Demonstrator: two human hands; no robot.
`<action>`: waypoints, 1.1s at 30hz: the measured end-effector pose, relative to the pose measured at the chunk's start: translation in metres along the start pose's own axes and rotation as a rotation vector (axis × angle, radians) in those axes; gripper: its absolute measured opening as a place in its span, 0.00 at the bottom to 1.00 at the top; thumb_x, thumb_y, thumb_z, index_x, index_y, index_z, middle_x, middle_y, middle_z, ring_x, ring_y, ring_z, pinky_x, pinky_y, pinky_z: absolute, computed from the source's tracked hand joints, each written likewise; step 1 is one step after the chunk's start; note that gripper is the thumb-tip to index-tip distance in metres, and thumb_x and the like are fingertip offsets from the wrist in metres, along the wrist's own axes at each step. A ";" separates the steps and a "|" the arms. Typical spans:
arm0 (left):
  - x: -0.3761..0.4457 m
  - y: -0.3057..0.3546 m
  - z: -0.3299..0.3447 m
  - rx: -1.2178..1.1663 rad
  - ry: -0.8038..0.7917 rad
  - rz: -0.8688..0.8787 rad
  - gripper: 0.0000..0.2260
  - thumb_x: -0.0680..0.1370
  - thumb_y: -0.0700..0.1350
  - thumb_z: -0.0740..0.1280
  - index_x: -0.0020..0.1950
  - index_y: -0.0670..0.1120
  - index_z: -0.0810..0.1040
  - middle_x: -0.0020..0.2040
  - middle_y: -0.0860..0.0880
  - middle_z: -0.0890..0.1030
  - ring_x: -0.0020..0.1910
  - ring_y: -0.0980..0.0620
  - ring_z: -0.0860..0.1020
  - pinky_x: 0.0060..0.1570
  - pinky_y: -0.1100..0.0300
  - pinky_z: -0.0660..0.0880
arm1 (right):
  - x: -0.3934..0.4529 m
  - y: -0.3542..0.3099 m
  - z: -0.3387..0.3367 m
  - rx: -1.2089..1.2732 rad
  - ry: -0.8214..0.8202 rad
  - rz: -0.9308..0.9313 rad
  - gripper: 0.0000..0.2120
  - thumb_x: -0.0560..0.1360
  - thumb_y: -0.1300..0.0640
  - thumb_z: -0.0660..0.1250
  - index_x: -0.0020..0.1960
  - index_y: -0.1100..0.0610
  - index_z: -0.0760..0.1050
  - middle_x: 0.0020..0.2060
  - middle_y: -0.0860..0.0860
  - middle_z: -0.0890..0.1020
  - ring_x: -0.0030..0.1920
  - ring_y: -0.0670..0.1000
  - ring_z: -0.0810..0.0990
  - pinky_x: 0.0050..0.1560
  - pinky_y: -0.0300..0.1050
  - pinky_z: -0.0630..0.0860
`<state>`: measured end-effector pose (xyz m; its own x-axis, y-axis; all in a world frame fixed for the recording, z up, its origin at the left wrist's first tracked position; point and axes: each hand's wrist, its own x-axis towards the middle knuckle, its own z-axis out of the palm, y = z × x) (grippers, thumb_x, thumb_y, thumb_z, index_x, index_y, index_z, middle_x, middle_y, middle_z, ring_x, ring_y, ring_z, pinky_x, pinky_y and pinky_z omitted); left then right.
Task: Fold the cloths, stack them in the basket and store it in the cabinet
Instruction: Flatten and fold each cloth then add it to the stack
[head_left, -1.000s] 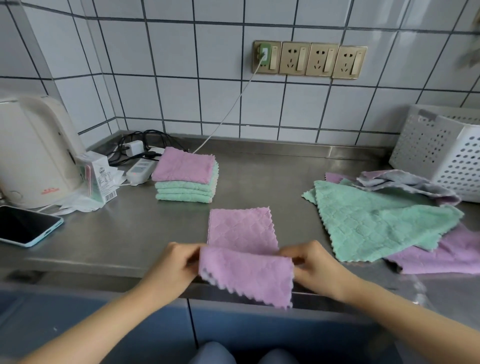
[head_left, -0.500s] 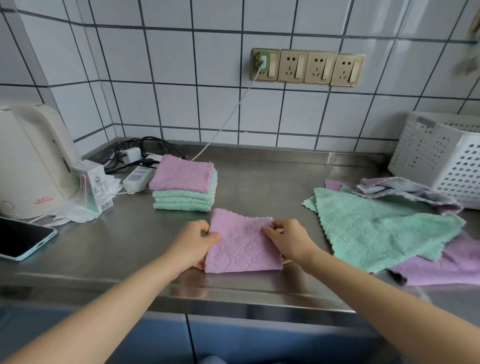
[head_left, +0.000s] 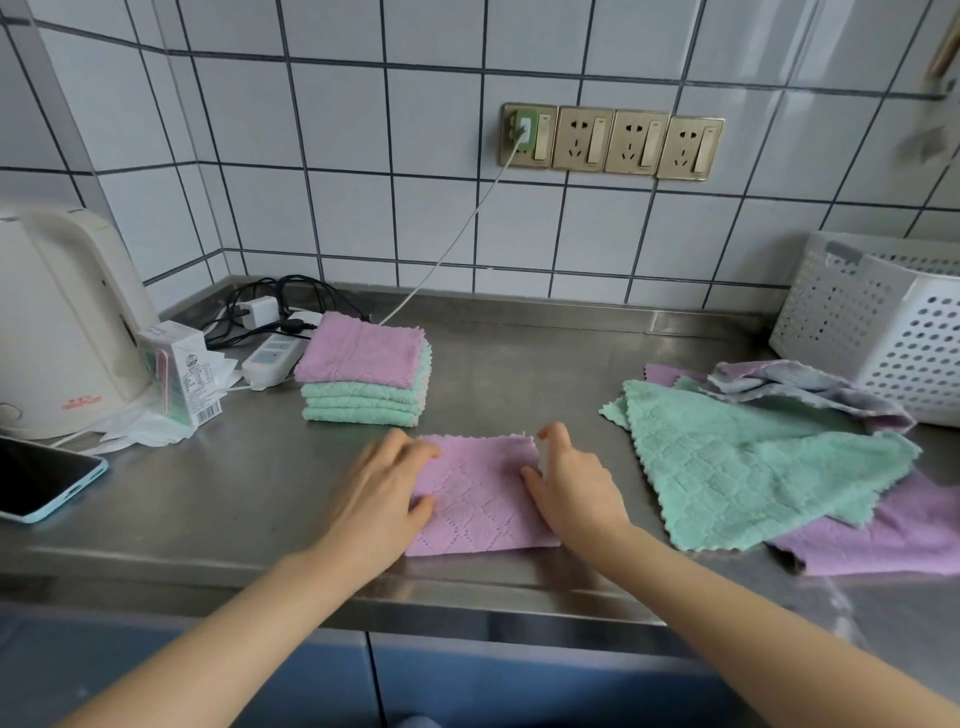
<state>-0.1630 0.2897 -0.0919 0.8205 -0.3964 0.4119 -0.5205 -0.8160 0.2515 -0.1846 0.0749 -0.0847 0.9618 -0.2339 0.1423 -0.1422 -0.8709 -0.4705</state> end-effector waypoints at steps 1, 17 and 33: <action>0.000 -0.004 0.001 -0.022 -0.054 0.055 0.18 0.76 0.52 0.63 0.65 0.51 0.74 0.62 0.53 0.72 0.61 0.50 0.73 0.60 0.53 0.70 | -0.001 0.000 0.001 -0.125 0.027 -0.072 0.14 0.78 0.53 0.58 0.62 0.52 0.65 0.50 0.54 0.74 0.46 0.62 0.78 0.39 0.49 0.71; 0.013 0.008 -0.008 -0.842 -0.123 -0.466 0.22 0.74 0.36 0.68 0.65 0.51 0.72 0.64 0.48 0.76 0.60 0.54 0.75 0.60 0.62 0.68 | -0.001 0.013 0.010 -0.365 -0.001 -0.191 0.17 0.82 0.49 0.50 0.67 0.48 0.69 0.55 0.54 0.72 0.51 0.59 0.70 0.54 0.50 0.70; 0.025 -0.003 -0.013 -1.201 0.305 -0.533 0.24 0.70 0.25 0.68 0.53 0.53 0.79 0.52 0.56 0.82 0.48 0.60 0.81 0.48 0.67 0.77 | 0.013 0.001 0.029 0.143 0.047 -0.193 0.23 0.78 0.41 0.50 0.73 0.40 0.61 0.43 0.41 0.74 0.48 0.52 0.72 0.64 0.52 0.66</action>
<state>-0.1436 0.2879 -0.0712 0.9829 0.0875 0.1622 -0.1701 0.0917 0.9812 -0.1649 0.0838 -0.1087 0.9556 -0.0917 0.2802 0.0810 -0.8320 -0.5488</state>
